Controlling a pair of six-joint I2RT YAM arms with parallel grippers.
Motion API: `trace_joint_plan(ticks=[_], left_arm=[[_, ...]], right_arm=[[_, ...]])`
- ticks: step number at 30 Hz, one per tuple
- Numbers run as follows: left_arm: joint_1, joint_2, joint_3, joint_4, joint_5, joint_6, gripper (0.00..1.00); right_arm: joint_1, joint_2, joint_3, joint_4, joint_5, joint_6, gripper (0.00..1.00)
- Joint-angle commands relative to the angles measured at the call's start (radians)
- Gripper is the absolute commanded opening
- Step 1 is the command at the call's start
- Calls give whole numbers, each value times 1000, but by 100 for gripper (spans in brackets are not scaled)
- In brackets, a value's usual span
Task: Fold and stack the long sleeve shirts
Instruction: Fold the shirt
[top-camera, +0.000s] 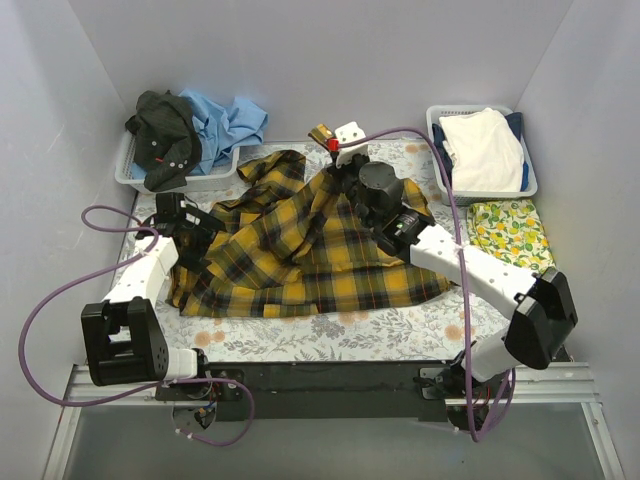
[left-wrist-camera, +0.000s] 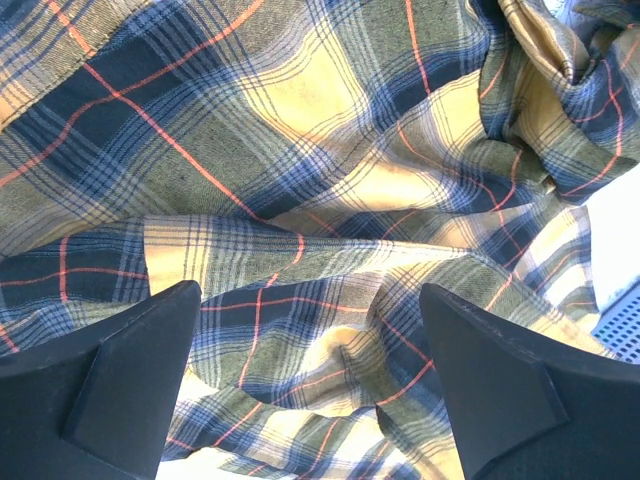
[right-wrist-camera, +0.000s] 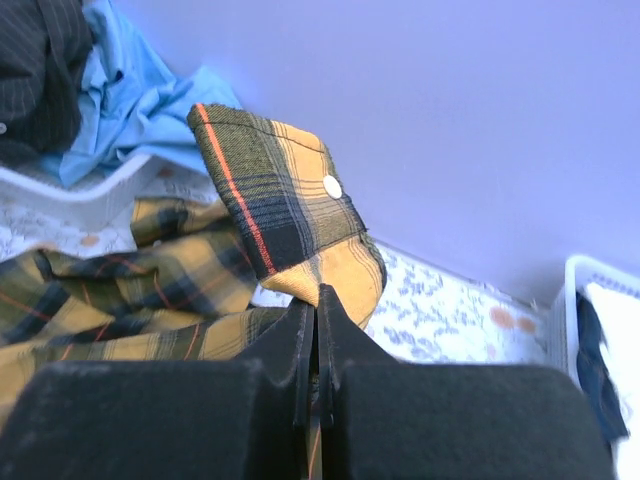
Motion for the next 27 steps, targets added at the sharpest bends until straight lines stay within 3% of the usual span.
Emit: trace_joint_plan(ticks=[1,7,13,18,21,27], left_arm=[[14,-15,18,16,71,-11,93],[14,7,-1,65,135,115,93],[13,-19,-59,271,212,236,92],[14,-27,-84,415,336,354,90],[14,-10,-81,426,412,376,83],[13,-77,-129,418,529,316,71]], right_arm=[[-79,32,55,268,-201,-14,1],[-139,114,175,332,-455,22,1],[-155,166,250,332,-620,72,1],[-161,210,289,330,-646,129,1],[-176,235,313,328,-651,175,1],[-201,264,341,328,-655,206,1]])
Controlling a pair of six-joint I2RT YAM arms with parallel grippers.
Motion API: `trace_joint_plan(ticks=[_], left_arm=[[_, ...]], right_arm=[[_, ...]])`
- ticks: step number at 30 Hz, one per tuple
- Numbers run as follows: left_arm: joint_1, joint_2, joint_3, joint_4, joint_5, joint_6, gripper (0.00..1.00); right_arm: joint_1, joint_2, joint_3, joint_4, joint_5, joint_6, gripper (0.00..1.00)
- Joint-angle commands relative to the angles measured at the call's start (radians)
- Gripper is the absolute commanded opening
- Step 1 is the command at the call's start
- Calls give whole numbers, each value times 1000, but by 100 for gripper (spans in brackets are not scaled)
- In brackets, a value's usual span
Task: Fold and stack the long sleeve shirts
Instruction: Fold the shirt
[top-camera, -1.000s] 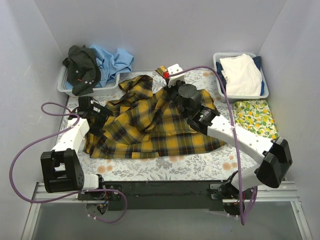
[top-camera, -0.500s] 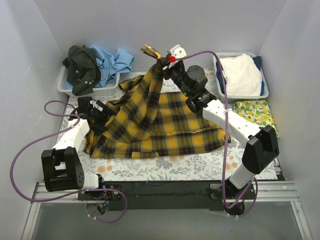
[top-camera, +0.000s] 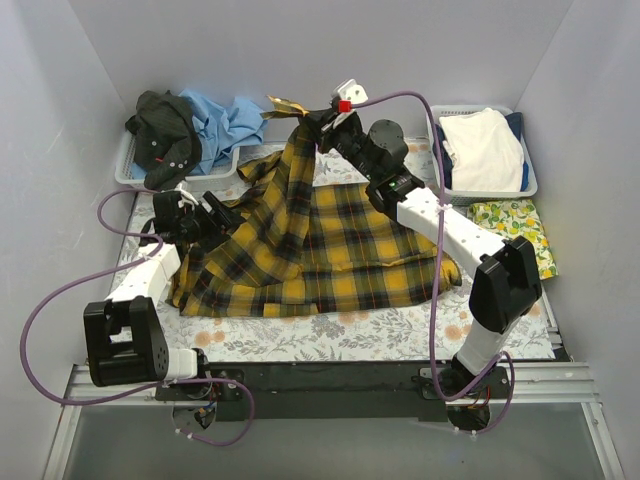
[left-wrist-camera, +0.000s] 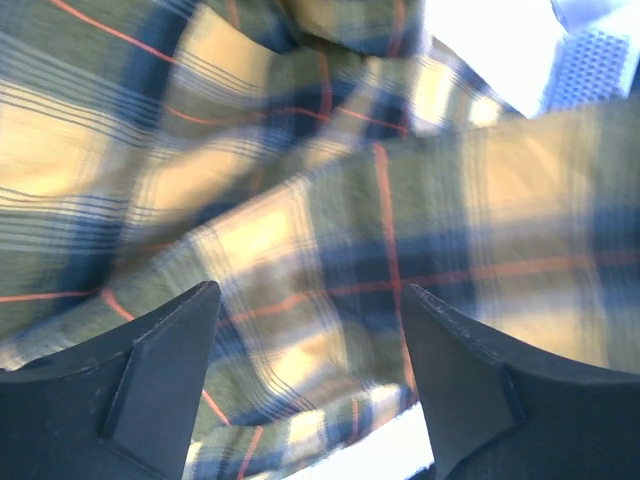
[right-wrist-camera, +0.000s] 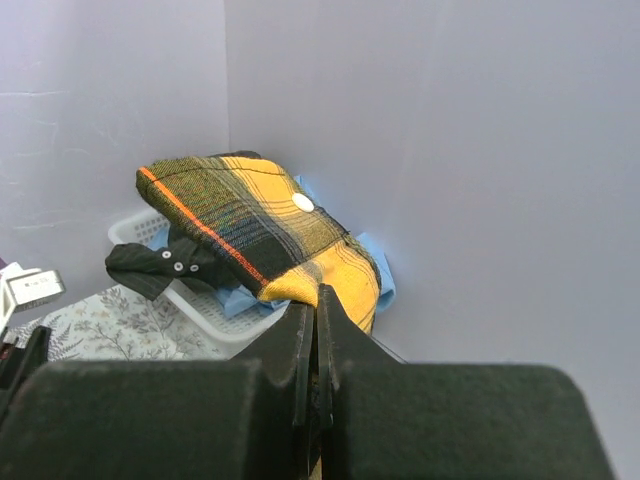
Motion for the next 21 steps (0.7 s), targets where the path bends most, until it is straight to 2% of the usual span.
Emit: trace_joint_plan(ticks=[1,3,4,6,10,12,18,21], left_arm=[[3,-91,-58,67,158,-44,71],[4,-90,-61,70,137,-72,77],[6,-73,-52,49,80,-91,86],[4,-30,-24,20,69,-108,90],[12,96,97,-149,64,-171,92],[24,140,111,-204,61,-243,92],[104,139,91,-200,21,-461,92],[118,136,117,-224,-14,-507,93]], right_arm=[[-17,4,62,61,-17,61,1],[-22,-4,56,61,-34,62,1],[-26,-10,45,63,-52,62,1],[-30,-32,33,63,-72,63,1],[-30,-67,-4,63,-117,54,1],[-30,-85,-32,64,-123,54,1],[-30,-151,-123,80,-114,49,1],[-30,-179,-159,81,-105,17,1]])
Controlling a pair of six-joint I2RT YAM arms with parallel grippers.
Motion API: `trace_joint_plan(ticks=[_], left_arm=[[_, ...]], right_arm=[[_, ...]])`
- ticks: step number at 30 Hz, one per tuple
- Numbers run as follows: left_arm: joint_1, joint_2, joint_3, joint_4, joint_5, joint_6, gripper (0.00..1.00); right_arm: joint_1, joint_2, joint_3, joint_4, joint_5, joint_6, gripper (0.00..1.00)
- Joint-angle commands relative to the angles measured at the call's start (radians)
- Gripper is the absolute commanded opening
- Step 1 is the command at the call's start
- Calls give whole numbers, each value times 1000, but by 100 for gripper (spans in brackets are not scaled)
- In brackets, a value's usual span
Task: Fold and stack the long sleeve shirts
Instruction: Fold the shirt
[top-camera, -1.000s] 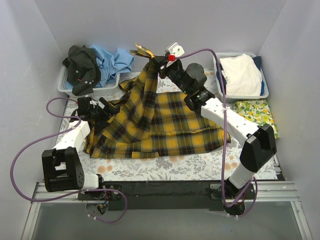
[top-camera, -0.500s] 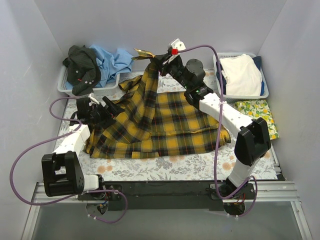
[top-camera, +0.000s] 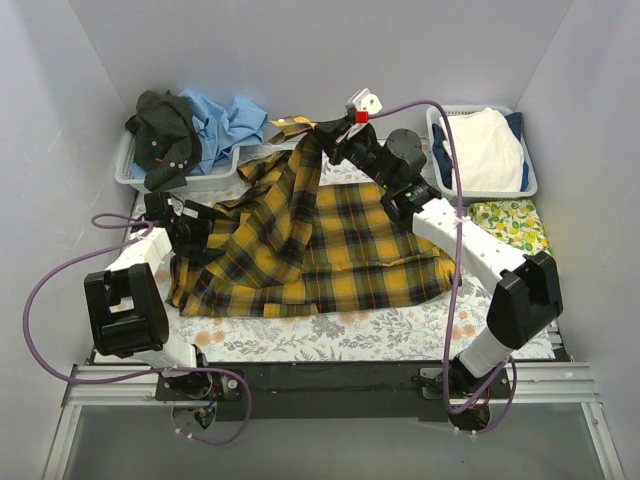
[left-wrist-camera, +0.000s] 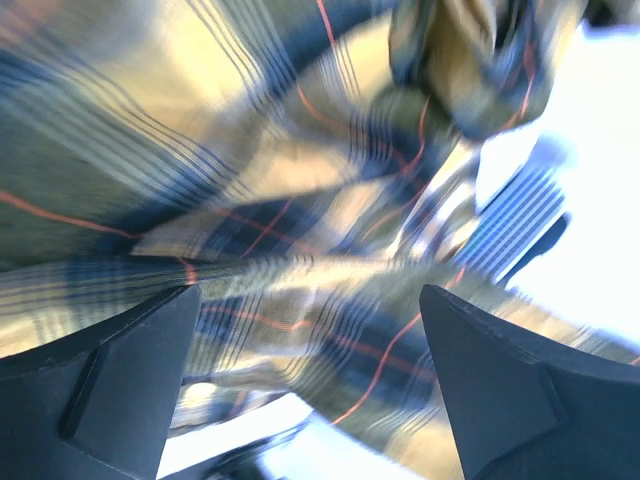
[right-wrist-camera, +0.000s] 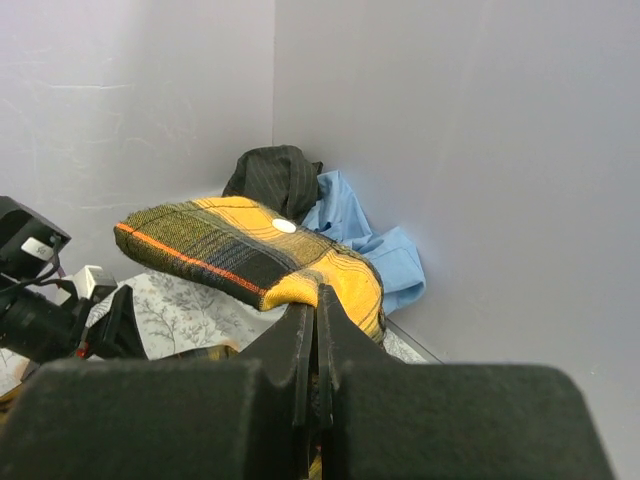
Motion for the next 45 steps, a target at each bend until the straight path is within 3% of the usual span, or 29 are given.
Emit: trace_joint_plan(ticks=[1,5,12,20,30,34,35,36,45], left_arm=[[22,-29,48,-72,-73,-133,92],[22,0,73,-149,-108,-142,92],[21,32,-7,-114,-59,-184,87],[22,76,2,-99,-35,-191,72],[21,123,-6,-54,2,-202,42],[22,119,-4,-56,8,-202,15],[21,118,-4,-57,5,-204,5],[22,116,-3,-62,7,-204,1],[27,44,-24,-99,-50,-205,0]], right_arm=[[-3,-72,-44,76,5,-28,1],[-3,-98,-73,94,1,-28,1],[-3,-142,-131,123,-27,-42,1],[-1,-194,-168,128,-102,-54,1],[-1,-290,-243,128,-90,-96,1],[-1,-308,-265,126,-76,-93,1],[-1,-310,-268,126,-75,-93,1],[-1,-313,-274,126,-68,-93,1],[-3,-362,-347,126,-15,-120,1]])
